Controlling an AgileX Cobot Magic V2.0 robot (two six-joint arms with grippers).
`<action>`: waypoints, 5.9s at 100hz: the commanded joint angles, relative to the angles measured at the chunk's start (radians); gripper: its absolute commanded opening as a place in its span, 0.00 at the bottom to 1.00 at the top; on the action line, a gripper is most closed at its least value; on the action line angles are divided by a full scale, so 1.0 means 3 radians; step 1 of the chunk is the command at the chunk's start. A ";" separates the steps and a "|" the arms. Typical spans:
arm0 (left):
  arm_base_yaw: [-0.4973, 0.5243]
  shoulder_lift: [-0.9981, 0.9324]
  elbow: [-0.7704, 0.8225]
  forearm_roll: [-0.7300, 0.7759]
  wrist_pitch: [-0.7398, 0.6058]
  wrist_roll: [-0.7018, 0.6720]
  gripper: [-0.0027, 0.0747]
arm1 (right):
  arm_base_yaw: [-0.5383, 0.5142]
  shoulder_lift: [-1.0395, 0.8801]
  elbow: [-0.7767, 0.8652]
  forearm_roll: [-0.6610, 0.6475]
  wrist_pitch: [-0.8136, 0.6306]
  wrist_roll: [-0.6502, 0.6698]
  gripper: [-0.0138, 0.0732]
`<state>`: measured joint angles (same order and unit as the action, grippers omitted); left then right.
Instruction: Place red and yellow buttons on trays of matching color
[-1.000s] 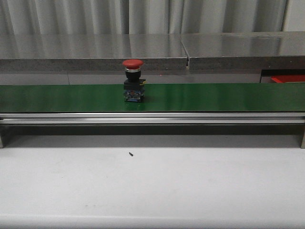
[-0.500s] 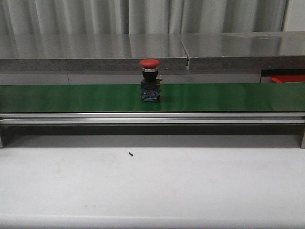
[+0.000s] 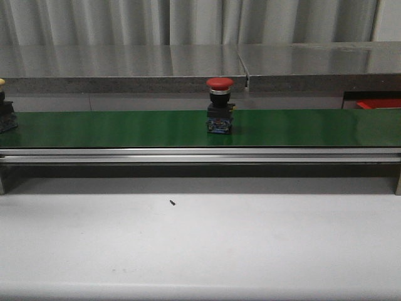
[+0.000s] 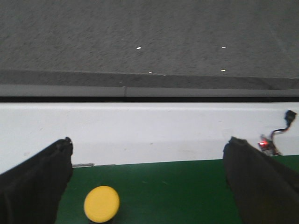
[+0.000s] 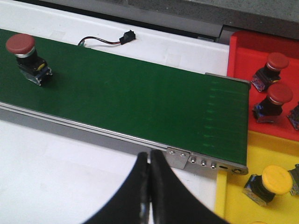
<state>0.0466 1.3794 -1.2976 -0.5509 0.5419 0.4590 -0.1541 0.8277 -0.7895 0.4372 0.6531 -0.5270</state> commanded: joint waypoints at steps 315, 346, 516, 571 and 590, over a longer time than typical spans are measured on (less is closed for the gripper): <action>-0.0518 -0.3532 0.2892 -0.0207 -0.0692 0.0063 0.01 | 0.0433 0.2928 -0.1801 0.0021 -0.0018 -0.0156 0.31; -0.0518 -0.3532 0.2892 -0.0207 -0.0692 0.0063 0.01 | -0.0147 0.2877 -0.2518 -0.0026 0.0304 0.0057 0.31; -0.0518 -0.3532 0.2892 -0.0207 -0.0692 0.0063 0.01 | -0.1167 0.5093 -0.4831 0.0257 0.0346 0.0270 0.49; -0.0518 -0.3532 0.2892 -0.0207 -0.0692 0.0063 0.01 | -0.1178 0.4838 -0.4831 0.0251 0.0424 0.0270 0.80; -0.0518 -0.3532 0.2892 -0.0207 -0.0692 0.0063 0.01 | -0.1178 0.4492 -0.4831 0.0277 0.0773 0.0270 0.80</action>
<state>-0.1013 0.3122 -0.4024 -0.5887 0.4029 0.4755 -0.5043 2.2997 -2.2053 0.4868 0.8631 -0.4422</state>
